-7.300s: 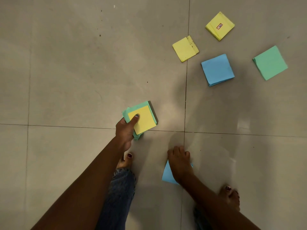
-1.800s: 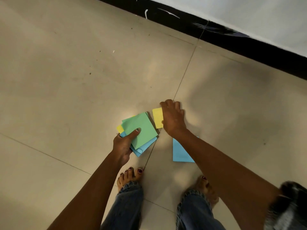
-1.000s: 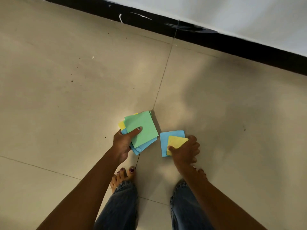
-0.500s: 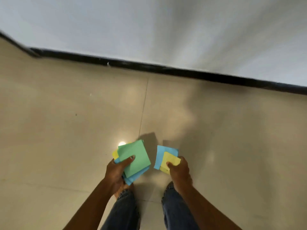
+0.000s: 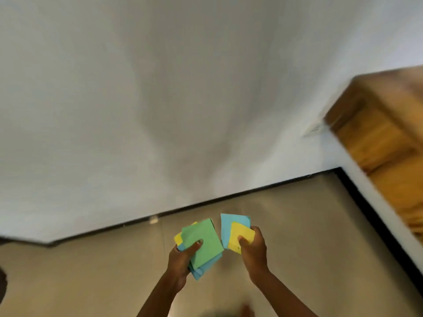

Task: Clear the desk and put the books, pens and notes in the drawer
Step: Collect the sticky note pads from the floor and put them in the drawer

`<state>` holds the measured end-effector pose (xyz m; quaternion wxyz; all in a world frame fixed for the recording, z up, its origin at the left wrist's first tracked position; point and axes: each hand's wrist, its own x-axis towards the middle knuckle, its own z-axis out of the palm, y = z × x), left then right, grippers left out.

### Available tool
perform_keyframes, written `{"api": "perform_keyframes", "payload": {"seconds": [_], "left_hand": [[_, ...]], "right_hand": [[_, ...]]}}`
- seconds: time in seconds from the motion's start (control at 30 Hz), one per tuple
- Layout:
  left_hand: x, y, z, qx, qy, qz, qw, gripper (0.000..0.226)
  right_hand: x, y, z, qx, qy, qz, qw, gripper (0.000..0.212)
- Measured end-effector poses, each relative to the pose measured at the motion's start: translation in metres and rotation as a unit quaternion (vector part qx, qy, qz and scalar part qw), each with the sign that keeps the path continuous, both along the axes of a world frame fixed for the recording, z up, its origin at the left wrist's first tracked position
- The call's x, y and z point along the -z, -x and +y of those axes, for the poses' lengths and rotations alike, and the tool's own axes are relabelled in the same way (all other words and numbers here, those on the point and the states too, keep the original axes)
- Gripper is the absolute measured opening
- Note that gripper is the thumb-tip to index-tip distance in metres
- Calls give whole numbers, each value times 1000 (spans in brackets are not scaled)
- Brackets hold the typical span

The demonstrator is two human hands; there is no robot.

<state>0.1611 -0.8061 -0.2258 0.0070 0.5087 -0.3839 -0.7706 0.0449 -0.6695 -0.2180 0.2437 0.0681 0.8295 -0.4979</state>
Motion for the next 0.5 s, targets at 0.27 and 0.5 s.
{"api": "perform_keyframes", "payload": {"seconds": [0.27, 0.5], "left_hand": [[-145, 126, 90, 128, 26, 120, 984, 31], [-228, 243, 194, 275, 12, 209, 938, 38]], "right_hand": [[-165, 75, 113, 55, 116, 138, 982, 15], [-252, 136, 241, 223, 95, 264, 934, 25]]}}
